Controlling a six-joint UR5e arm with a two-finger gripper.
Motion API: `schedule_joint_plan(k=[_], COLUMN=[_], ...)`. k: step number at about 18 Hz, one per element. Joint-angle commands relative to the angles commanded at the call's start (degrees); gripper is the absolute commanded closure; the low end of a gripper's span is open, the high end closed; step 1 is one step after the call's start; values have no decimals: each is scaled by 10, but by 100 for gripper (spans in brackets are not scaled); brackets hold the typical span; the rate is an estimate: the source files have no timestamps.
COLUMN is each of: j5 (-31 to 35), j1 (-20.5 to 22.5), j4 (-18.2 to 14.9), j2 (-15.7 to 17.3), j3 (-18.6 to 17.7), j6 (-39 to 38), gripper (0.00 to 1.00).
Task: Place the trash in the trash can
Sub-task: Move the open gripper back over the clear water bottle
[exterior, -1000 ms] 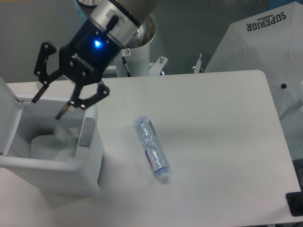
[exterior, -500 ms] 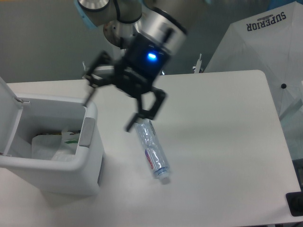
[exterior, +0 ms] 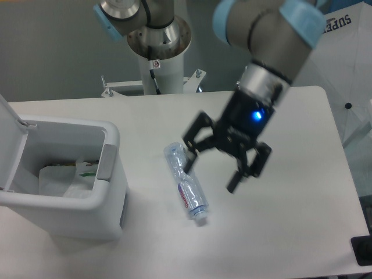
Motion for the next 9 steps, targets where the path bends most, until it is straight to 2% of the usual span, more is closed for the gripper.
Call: schedule_joint_plan(k=[3, 9], j5=[80, 183], j1=[-4, -48], j4=[-6, -19], j2=[-29, -75], j3=[6, 34], j6=[0, -6], gripper=[0, 0])
